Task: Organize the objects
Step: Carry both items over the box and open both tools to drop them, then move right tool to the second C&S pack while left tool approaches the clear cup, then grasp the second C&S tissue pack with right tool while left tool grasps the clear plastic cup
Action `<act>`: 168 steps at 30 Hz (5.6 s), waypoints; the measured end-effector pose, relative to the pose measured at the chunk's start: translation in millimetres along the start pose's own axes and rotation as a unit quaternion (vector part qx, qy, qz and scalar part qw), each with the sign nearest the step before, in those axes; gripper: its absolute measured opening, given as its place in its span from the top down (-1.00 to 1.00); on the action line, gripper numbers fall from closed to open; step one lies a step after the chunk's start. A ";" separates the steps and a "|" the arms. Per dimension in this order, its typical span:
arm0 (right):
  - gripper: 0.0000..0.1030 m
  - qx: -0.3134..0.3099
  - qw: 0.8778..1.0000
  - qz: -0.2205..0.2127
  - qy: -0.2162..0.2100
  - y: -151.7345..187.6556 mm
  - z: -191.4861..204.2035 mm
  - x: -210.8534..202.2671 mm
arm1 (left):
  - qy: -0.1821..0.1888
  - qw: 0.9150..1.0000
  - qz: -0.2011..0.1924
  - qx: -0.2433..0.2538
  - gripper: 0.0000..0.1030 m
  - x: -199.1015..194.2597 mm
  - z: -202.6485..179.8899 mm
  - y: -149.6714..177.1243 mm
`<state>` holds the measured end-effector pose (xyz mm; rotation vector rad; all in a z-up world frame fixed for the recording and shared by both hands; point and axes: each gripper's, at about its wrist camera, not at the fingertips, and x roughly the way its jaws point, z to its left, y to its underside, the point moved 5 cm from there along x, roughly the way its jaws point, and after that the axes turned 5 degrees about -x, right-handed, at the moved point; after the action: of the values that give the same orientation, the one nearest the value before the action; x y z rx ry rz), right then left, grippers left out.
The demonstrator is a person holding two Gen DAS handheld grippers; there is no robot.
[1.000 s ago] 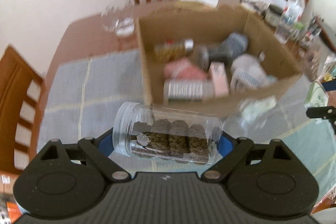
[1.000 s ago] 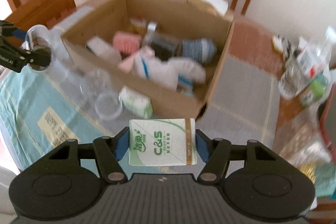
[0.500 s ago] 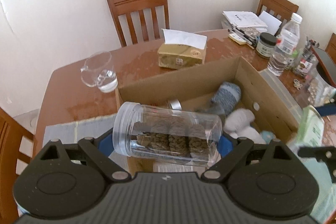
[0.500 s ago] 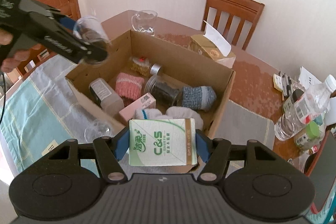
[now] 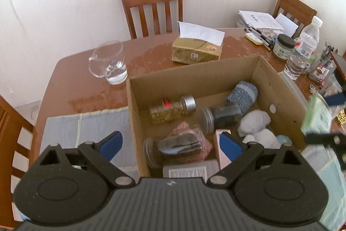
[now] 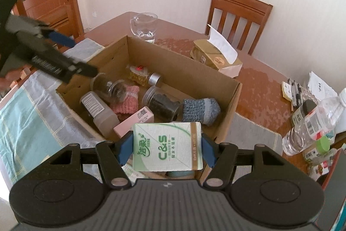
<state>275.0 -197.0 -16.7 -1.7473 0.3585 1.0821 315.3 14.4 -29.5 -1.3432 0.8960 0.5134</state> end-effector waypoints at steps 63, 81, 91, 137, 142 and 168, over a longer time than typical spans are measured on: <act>-1.00 0.183 0.976 0.069 0.094 100.3 14.6 12.2 | -0.006 0.986 0.068 -0.151 -0.91 7.8 -22.4 106.5; -1.00 0.175 0.980 0.067 0.068 89.9 15.9 32.6 | -0.092 0.969 0.088 -0.210 -0.92 6.7 50.0 148.5; -1.00 0.196 0.977 0.056 0.068 77.7 7.5 57.7 | -0.099 0.967 0.089 -0.217 -0.92 -7.2 61.2 157.4; -1.00 0.162 0.976 0.136 0.062 135.9 31.2 90.6 | 0.010 0.986 0.104 -0.130 -0.93 31.3 -36.9 114.3; -1.00 0.158 0.977 0.136 0.053 135.3 39.6 89.1 | -0.004 0.986 0.101 -0.129 -0.93 37.8 -40.3 114.8; -1.00 0.180 0.977 0.112 0.001 103.6 60.0 102.1 | -0.050 0.984 0.110 -0.127 -0.95 43.7 -0.1 156.5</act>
<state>232.6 -167.7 -165.4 -1.4075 0.7209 1.0955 220.0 36.8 -159.2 -1.4404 0.9232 0.8845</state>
